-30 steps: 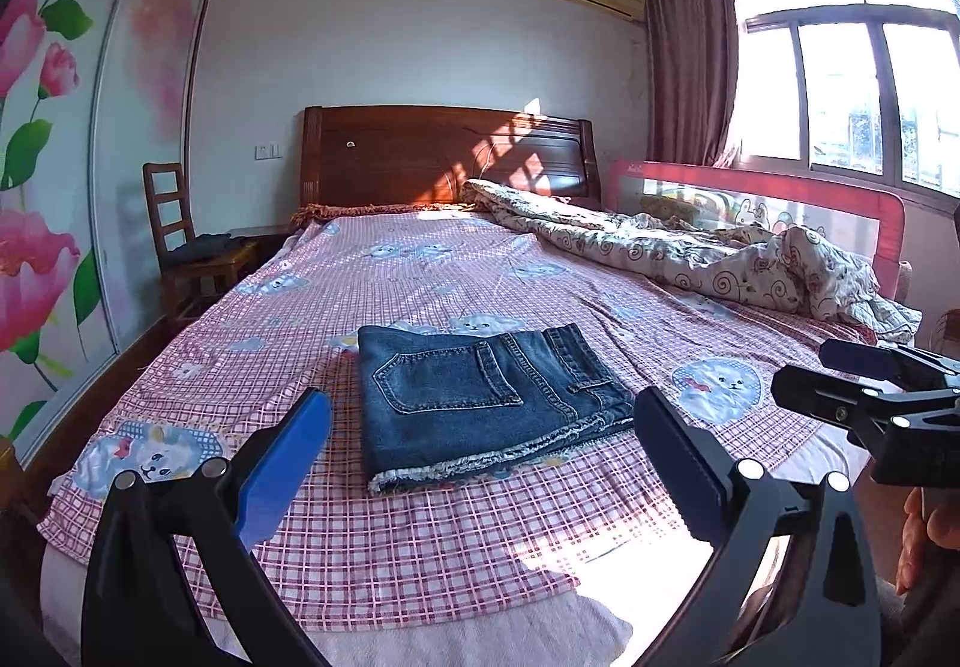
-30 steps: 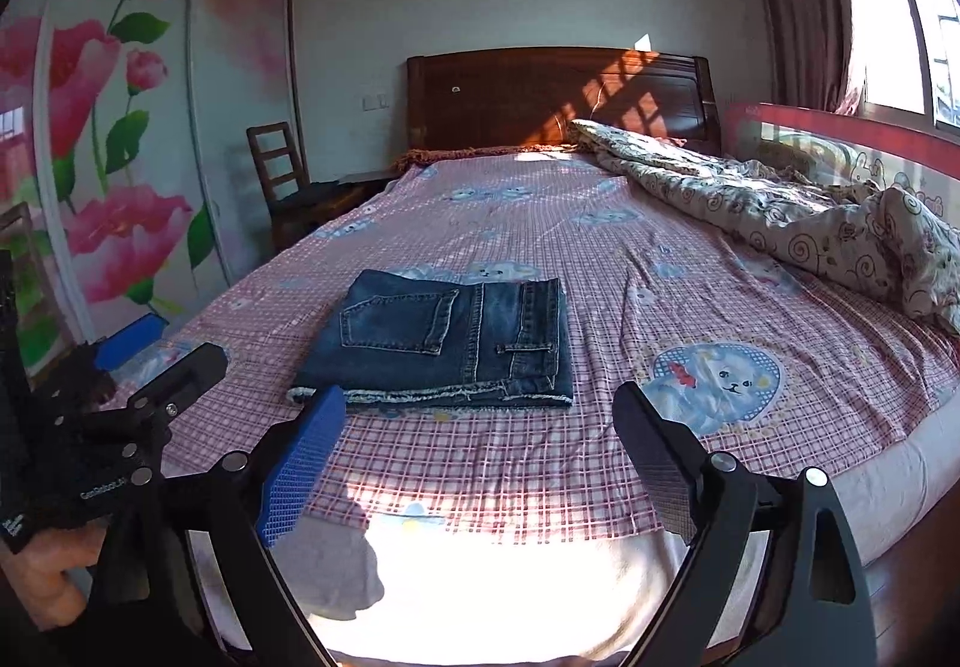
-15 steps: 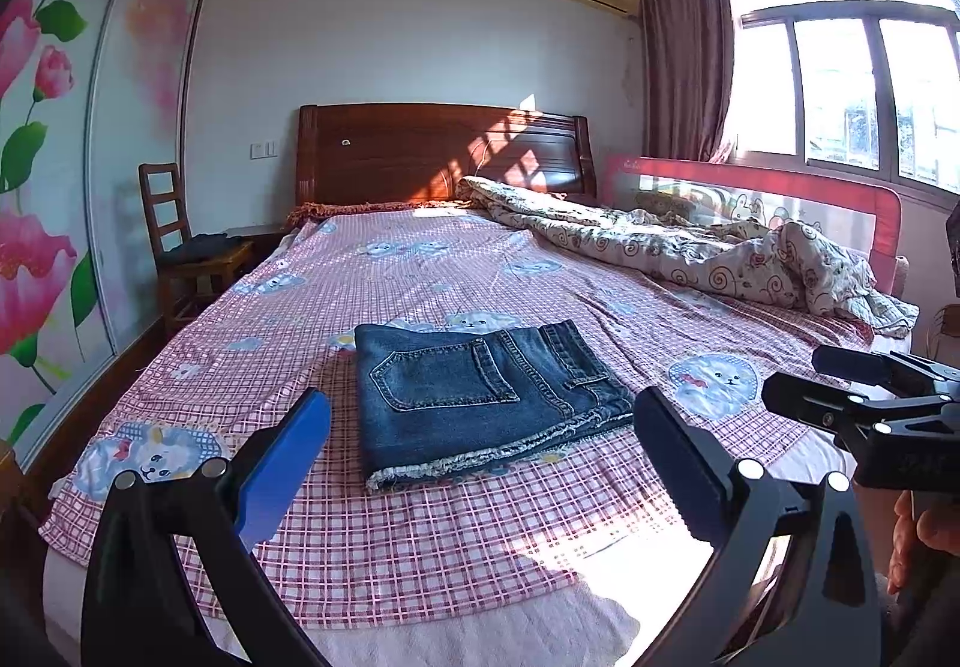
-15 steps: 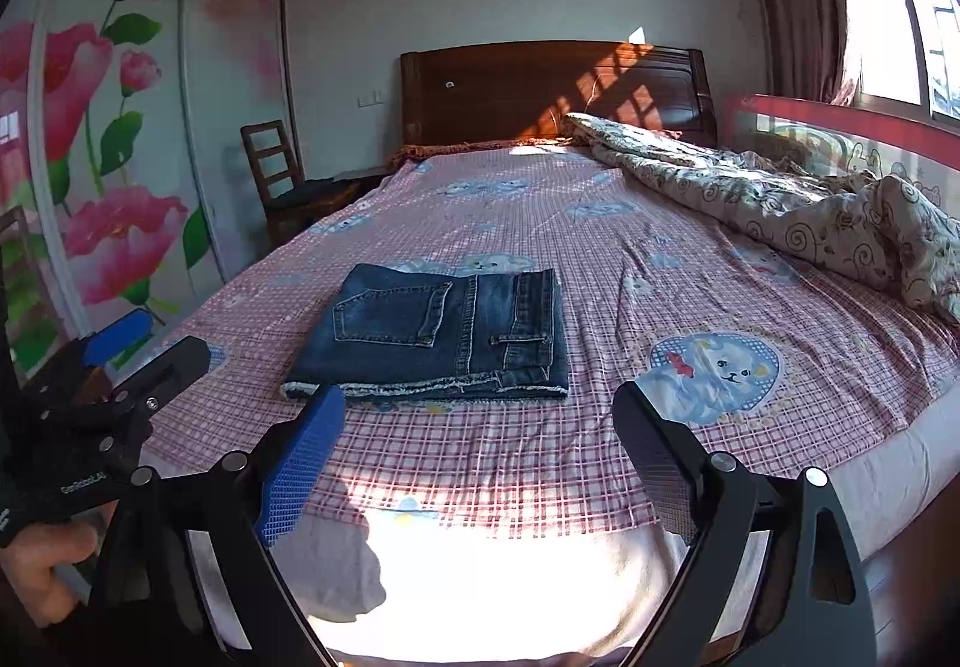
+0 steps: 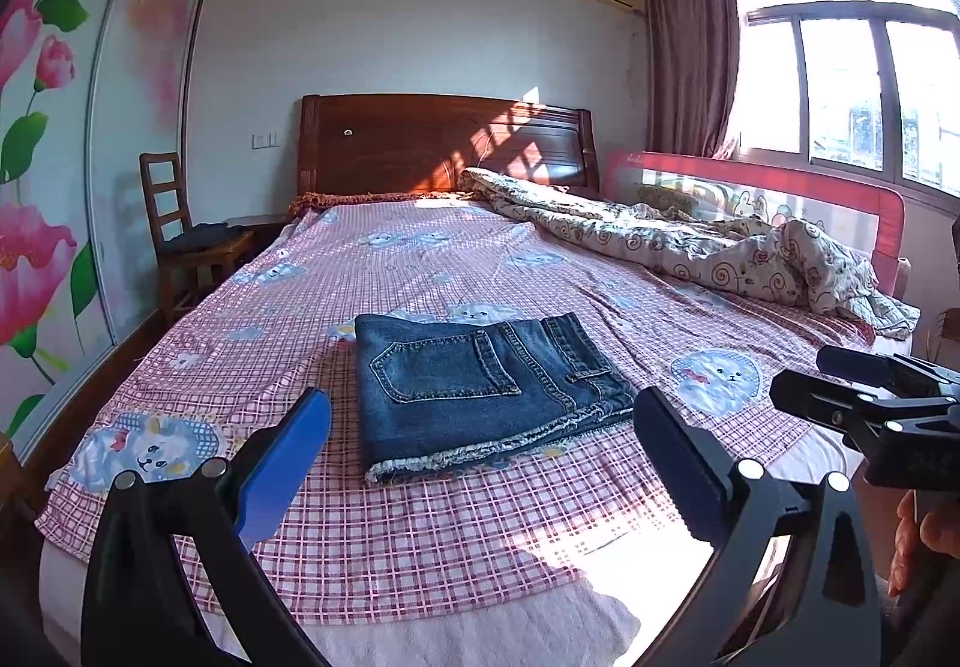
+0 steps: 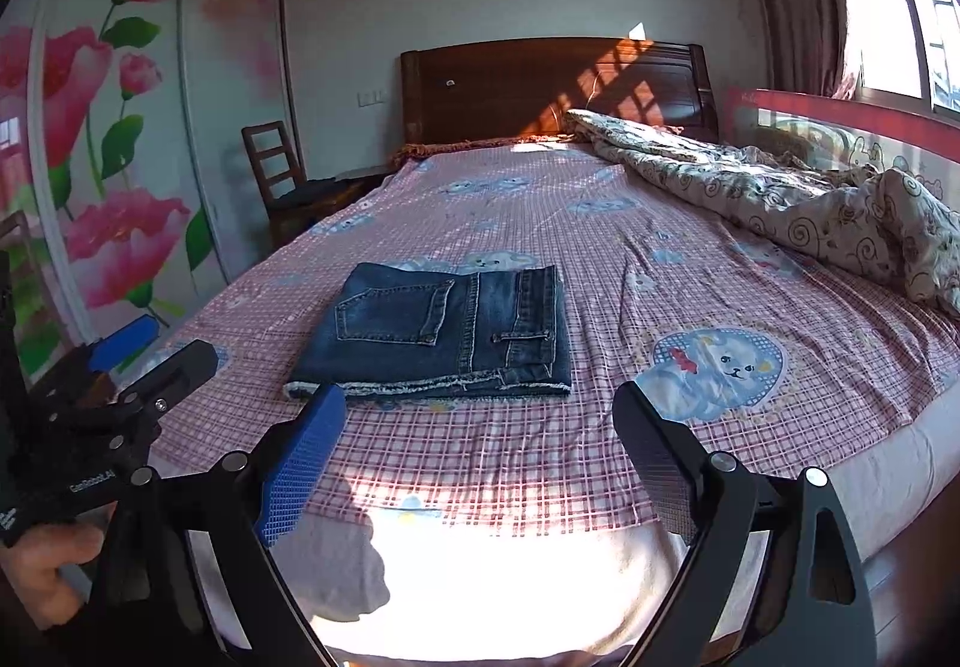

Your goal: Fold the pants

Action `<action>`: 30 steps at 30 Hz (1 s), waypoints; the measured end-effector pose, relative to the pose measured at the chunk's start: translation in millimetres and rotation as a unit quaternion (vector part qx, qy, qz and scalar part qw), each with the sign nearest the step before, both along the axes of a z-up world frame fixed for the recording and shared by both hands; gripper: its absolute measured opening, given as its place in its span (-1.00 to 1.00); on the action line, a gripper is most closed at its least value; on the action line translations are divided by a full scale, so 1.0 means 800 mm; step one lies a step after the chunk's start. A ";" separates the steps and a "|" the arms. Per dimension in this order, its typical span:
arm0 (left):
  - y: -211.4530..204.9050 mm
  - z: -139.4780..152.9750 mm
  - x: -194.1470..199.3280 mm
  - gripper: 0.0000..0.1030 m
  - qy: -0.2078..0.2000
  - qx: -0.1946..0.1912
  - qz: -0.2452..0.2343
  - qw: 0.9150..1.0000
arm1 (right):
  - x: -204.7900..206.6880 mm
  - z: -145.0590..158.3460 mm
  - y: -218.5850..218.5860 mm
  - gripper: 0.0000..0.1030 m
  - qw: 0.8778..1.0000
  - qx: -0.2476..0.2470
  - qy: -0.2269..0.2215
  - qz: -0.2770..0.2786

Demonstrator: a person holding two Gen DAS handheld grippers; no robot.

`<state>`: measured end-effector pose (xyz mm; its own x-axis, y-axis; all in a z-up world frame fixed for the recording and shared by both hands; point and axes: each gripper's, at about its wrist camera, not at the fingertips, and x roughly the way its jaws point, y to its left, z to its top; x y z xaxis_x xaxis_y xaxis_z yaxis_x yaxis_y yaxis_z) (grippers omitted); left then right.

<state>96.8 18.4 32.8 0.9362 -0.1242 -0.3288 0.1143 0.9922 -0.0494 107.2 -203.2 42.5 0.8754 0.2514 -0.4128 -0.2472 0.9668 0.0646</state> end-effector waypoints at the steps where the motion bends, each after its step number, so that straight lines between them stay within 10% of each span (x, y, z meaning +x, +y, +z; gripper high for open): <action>1: 0.000 0.000 0.000 0.96 0.000 0.001 0.000 1.000 | 0.000 0.000 0.000 0.74 1.000 0.001 0.000 0.001; 30: 0.002 -0.010 0.007 0.96 0.027 -0.010 0.017 0.999 | 0.002 -0.005 0.004 0.74 1.000 -0.004 0.016 0.005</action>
